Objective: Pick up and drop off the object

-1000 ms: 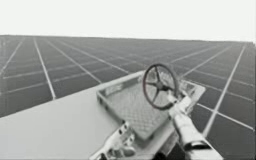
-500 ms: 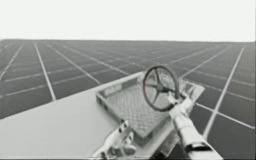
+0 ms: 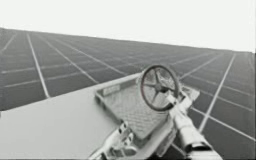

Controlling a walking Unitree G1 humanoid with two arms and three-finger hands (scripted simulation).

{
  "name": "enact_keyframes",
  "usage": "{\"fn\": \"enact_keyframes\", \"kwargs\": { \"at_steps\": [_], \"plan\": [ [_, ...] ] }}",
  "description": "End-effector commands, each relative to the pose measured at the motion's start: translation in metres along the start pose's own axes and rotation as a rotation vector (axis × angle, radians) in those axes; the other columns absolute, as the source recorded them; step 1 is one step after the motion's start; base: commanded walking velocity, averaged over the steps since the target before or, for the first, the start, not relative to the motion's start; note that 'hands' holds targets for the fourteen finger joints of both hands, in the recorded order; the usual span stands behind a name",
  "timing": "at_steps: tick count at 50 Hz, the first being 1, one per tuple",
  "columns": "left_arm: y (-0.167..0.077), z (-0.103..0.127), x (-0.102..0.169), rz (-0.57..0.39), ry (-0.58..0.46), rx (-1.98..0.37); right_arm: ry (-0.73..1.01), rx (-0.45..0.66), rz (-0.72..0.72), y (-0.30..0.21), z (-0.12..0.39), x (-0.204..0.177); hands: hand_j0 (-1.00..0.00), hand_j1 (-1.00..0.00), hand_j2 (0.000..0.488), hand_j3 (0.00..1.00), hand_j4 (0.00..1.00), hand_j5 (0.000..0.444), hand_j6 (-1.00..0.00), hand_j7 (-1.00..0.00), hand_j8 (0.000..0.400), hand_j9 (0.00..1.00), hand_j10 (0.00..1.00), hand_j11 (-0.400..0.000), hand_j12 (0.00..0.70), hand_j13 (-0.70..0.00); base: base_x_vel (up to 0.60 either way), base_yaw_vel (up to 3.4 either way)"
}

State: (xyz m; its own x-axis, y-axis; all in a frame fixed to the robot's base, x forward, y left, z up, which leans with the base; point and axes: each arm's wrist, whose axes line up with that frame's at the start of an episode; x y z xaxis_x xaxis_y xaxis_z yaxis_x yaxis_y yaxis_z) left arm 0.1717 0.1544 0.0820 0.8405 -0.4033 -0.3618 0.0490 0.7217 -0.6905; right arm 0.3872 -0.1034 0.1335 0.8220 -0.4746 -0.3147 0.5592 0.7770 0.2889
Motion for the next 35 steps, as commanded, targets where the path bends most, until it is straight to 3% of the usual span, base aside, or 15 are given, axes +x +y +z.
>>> {"fn": "enact_keyframes", "kwargs": {
  "at_steps": [1, 35],
  "plan": [
    [-0.0143, 0.0073, 0.0126, -0.076, -0.028, 0.018, -0.018, 0.025, -0.001, -0.0036, 0.0059, 0.003, 0.0, 0.0, 0.0, 1.0, 1.0, 0.0, 0.0, 0.0, 0.0, 1.0, 1.0, -0.4, 0.0, -0.7, 0.26, -1.34],
    [-0.0143, 0.0073, 0.0126, -0.076, -0.028, 0.018, -0.018, 0.025, -0.001, -0.0036, 0.0059, 0.003, 0.0, 0.0, 0.0, 1.0, 1.0, 0.0, 0.0, 0.0, 0.0, 1.0, 1.0, -0.4, 0.0, -0.7, 0.26, -1.34]
  ]
}}
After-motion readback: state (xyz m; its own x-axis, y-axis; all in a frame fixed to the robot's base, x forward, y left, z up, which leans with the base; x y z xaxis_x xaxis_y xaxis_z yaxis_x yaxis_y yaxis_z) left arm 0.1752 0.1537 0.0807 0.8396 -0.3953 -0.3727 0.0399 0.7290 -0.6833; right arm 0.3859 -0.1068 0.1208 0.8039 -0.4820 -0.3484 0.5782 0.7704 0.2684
